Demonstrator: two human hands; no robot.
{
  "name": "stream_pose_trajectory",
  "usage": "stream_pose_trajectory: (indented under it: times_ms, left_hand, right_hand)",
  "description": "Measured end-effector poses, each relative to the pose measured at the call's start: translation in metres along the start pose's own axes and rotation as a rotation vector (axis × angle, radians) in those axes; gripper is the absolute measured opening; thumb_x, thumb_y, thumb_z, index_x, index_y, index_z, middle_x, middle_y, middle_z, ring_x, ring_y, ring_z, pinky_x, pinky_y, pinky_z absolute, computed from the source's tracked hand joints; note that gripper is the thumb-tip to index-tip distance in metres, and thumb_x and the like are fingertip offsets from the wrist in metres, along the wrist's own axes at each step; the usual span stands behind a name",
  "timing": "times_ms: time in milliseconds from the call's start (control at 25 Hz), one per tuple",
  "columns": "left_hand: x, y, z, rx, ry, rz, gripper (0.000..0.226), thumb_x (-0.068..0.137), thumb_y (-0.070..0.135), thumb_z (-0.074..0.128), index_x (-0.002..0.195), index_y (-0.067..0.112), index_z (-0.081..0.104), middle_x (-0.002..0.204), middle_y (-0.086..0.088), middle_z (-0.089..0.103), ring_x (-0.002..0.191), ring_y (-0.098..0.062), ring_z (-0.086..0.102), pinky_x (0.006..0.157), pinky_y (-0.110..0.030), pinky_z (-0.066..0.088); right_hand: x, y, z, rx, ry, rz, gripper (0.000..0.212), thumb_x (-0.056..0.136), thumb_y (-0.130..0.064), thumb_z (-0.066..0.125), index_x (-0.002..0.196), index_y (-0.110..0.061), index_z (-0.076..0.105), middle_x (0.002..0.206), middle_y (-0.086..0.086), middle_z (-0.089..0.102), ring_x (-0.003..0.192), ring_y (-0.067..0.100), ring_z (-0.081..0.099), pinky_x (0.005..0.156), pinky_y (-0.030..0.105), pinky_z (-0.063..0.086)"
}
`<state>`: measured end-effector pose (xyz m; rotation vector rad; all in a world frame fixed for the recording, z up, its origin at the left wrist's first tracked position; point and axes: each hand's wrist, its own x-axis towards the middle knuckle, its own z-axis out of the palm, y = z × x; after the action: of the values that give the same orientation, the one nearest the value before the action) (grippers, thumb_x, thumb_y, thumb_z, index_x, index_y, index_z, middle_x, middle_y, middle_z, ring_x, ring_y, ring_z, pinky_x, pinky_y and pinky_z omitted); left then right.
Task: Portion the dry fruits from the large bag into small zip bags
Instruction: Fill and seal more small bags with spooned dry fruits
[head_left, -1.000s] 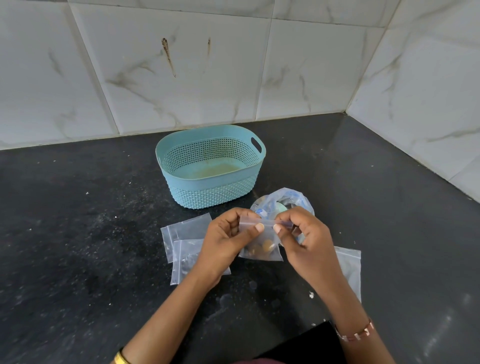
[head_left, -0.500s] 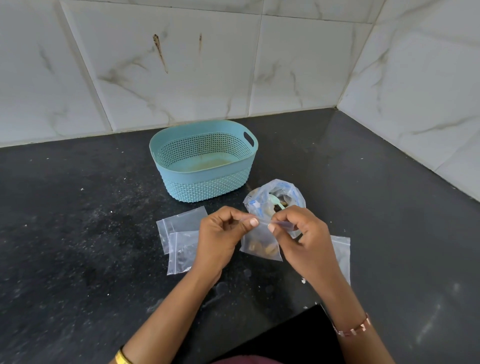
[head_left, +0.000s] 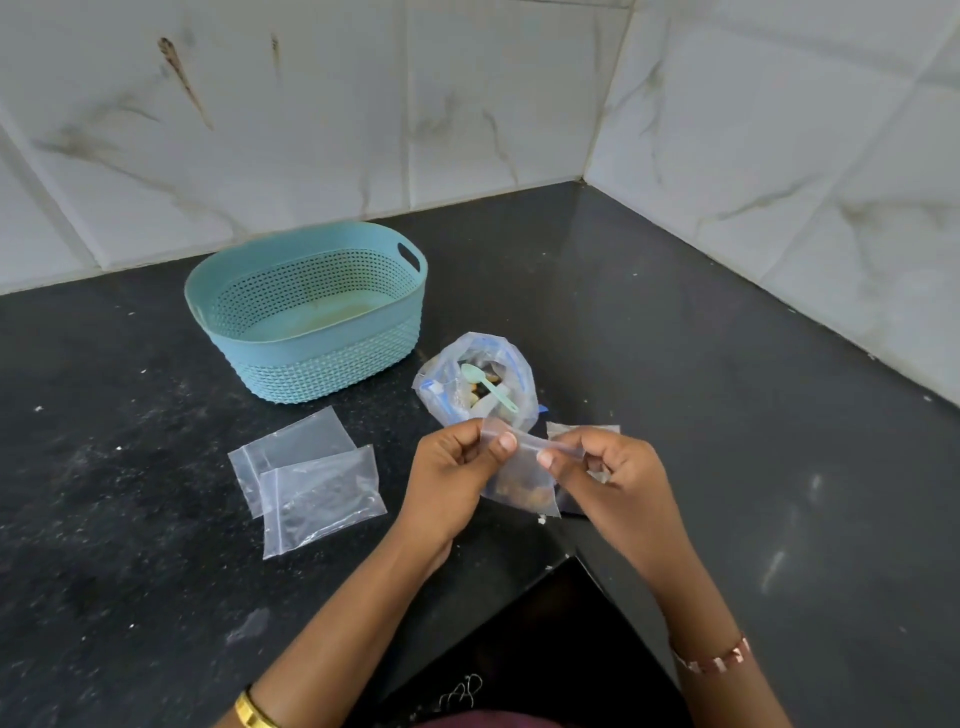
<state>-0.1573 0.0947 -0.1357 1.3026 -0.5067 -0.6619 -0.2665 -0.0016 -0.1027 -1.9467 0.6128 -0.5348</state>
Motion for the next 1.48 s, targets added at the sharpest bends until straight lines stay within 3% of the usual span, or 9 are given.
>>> stream_pose_trajectory:
  times_ms: [80,200,440,600,800,1000,1200,1320,1480]
  left_hand:
    - [-0.001,-0.005,0.011,0.011,-0.029,-0.043,0.018,0.089,0.006,0.056,0.078,0.012,0.068,0.071,0.004,0.072,0.068,-0.004,0.065,0.065,-0.015,0.052]
    - [-0.002,-0.018,0.026,0.025,-0.063,-0.104,0.014,0.089,0.013,0.057,0.085,0.008,0.069,0.083,-0.006,0.073,0.075,-0.010,0.067,0.071,-0.020,0.053]
    - [0.005,-0.034,0.040,0.136,-0.042,-0.227,0.017,0.092,0.014,0.053,0.087,0.011,0.069,0.084,-0.001,0.071,0.078,-0.009,0.064,0.071,-0.015,0.050]
    - [0.019,-0.034,0.048,0.144,-0.049,-0.283,0.015,0.091,0.013,0.054,0.091,0.007,0.068,0.089,-0.010,0.071,0.084,-0.020,0.065,0.086,-0.039,0.052]
    - [0.035,-0.035,0.056,0.212,-0.031,-0.299,0.016,0.090,0.017,0.055,0.089,0.007,0.067,0.087,-0.016,0.065,0.080,-0.026,0.058,0.087,-0.054,0.050]
    - [0.028,-0.030,0.048,0.204,-0.065,-0.307,0.016,0.092,0.012,0.052,0.089,0.018,0.067,0.096,-0.011,0.071,0.093,-0.023,0.067,0.090,-0.039,0.054]
    - [0.017,-0.020,0.032,0.164,-0.088,-0.353,0.021,0.093,0.011,0.049,0.108,0.015,0.064,0.100,-0.003,0.071,0.095,-0.013,0.067,0.088,-0.027,0.053]
    - [0.011,-0.011,0.017,0.202,-0.091,-0.353,0.024,0.095,0.013,0.047,0.113,0.015,0.063,0.106,-0.002,0.068,0.101,-0.012,0.064,0.091,-0.026,0.051]
    - [0.005,0.004,-0.014,0.212,0.000,-0.309,0.024,0.096,0.013,0.045,0.108,0.015,0.065,0.103,-0.001,0.070,0.099,-0.011,0.065,0.088,-0.023,0.052]
  right_hand:
    - [-0.007,0.007,-0.008,0.080,0.030,0.033,0.013,0.085,-0.004,0.061,0.078,-0.008,0.070,0.052,-0.011,0.063,0.046,0.000,0.054,0.048,0.007,0.039]
    - [-0.012,0.025,-0.019,0.108,0.118,0.090,0.017,0.085,-0.001,0.060,0.074,-0.005,0.073,0.060,-0.003,0.069,0.053,0.000,0.059,0.054,0.009,0.043]
    - [-0.003,0.058,-0.023,0.096,0.234,0.283,0.020,0.089,-0.007,0.057,0.072,-0.005,0.066,0.046,-0.002,0.055,0.038,0.003,0.046,0.043,0.014,0.041]
    - [0.010,0.068,-0.024,0.131,0.278,0.305,0.019,0.089,-0.007,0.056,0.075,0.004,0.063,0.049,0.009,0.051,0.035,0.006,0.044,0.040,0.015,0.041]
    - [0.027,0.072,-0.029,0.103,0.300,0.286,0.020,0.089,-0.006,0.057,0.070,-0.008,0.063,0.046,0.002,0.052,0.031,0.005,0.042,0.036,0.016,0.039]
    - [0.024,0.074,-0.028,0.144,0.302,0.308,0.010,0.087,-0.009,0.059,0.081,-0.004,0.065,0.074,0.031,0.063,0.038,0.010,0.044,0.040,0.018,0.042]
    - [0.016,0.066,-0.023,-0.140,0.455,0.181,0.015,0.083,-0.018,0.065,0.097,-0.014,0.066,0.088,-0.003,0.064,0.078,0.013,0.056,0.068,0.024,0.048]
    - [0.018,0.052,-0.020,-0.426,0.528,-0.011,0.025,0.082,-0.019,0.065,0.106,-0.015,0.064,0.101,0.000,0.059,0.093,0.013,0.045,0.075,0.027,0.041]
    - [0.027,0.031,0.005,-0.386,0.346,-0.152,0.016,0.082,-0.014,0.065,0.098,-0.014,0.068,0.097,0.001,0.061,0.094,0.012,0.046,0.075,0.006,0.034]
